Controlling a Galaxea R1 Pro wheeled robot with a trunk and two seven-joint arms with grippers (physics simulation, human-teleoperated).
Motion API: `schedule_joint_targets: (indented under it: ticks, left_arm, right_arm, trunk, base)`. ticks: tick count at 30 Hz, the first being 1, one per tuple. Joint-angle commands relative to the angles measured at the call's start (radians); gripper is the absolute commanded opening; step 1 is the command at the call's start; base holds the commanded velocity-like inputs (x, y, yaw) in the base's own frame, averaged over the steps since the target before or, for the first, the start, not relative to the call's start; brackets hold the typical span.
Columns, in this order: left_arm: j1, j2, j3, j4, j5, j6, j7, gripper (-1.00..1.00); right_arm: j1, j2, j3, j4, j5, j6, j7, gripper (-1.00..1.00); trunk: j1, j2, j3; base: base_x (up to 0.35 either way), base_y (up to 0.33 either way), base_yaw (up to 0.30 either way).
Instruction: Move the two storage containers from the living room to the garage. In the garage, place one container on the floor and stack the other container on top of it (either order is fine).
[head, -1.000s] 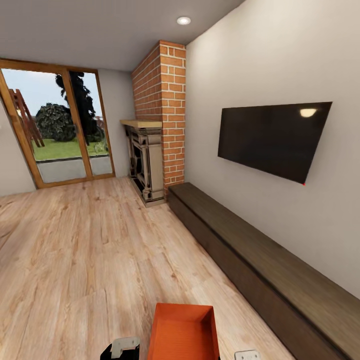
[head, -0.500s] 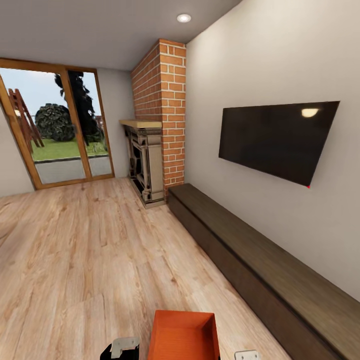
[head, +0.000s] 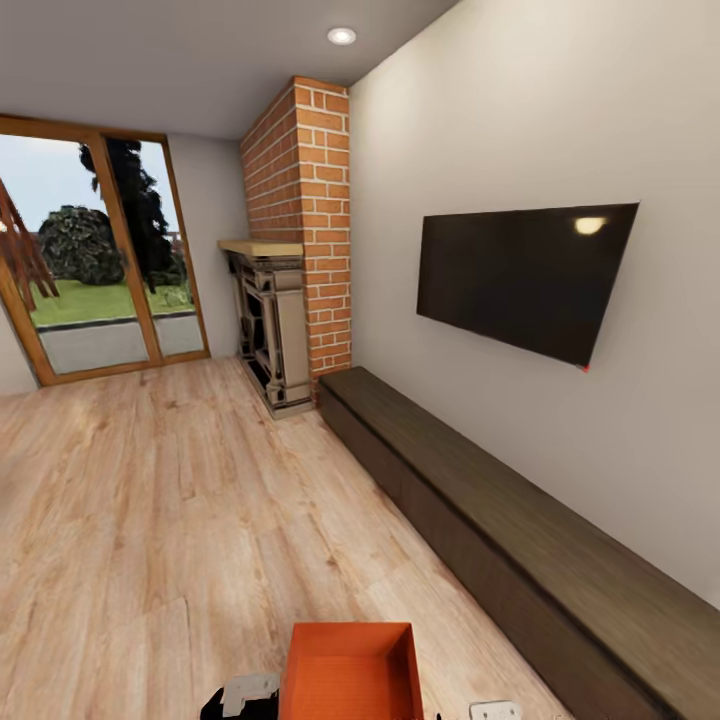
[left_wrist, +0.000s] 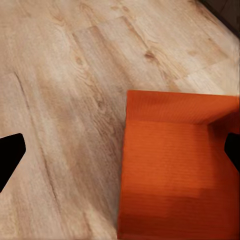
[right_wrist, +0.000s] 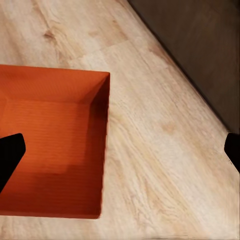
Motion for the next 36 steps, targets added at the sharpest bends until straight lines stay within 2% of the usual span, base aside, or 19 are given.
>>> schedule_joint_targets:
  ticks: [1, 10, 36]
  left_arm:
    - [-0.001, 0.001, -0.009, 0.000, 0.010, -0.004, 0.006, 1.00]
    - [-0.001, 0.000, -0.010, 0.000, 0.009, -0.004, 0.008, 1.00]
    - [-0.001, 0.002, -0.011, -0.002, 0.004, -0.002, 0.005, 1.00]
  right_arm:
    - [-0.001, 0.000, 0.008, 0.001, 0.004, -0.001, -0.010, 1.00]
    - [-0.001, 0.000, 0.008, 0.001, 0.005, -0.001, -0.010, 1.00]
    - [-0.002, 0.002, 0.013, 0.000, 0.008, -0.002, -0.008, 1.00]
  trunk:
    - [0.000, -0.001, -0.001]
    - [0.000, -0.001, -0.001]
    - [0.000, -0.001, -0.001]
  base:
    - [0.000, -0.139, -0.271]
    - [0.000, -0.036, -0.219]
    - [0.000, -0.001, -0.008]
